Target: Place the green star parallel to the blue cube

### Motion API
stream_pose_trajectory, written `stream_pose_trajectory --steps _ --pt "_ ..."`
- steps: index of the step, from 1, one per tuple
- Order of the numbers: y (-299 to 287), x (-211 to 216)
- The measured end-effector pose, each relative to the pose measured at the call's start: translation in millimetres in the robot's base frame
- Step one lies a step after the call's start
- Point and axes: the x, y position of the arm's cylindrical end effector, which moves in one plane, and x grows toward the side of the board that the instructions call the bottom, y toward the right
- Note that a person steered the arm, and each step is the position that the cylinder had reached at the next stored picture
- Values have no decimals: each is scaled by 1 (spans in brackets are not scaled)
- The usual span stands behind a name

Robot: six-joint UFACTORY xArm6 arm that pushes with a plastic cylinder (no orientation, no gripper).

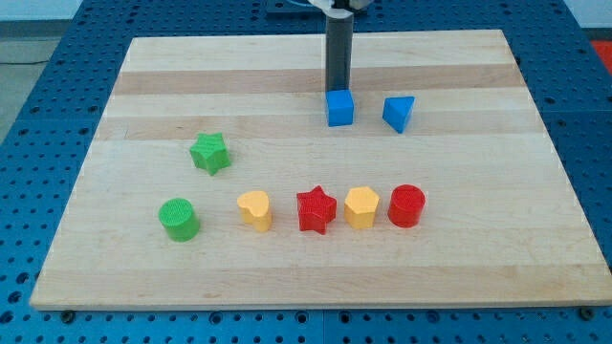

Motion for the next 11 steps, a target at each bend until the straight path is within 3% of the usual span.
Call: stream_pose_trajectory --steps 4,6,8,9,10,11 --pt "-6 7" --pt "-122 17" --pt "-208 95" --pt "-208 132" --pt "-178 135" --pt "-170 110"
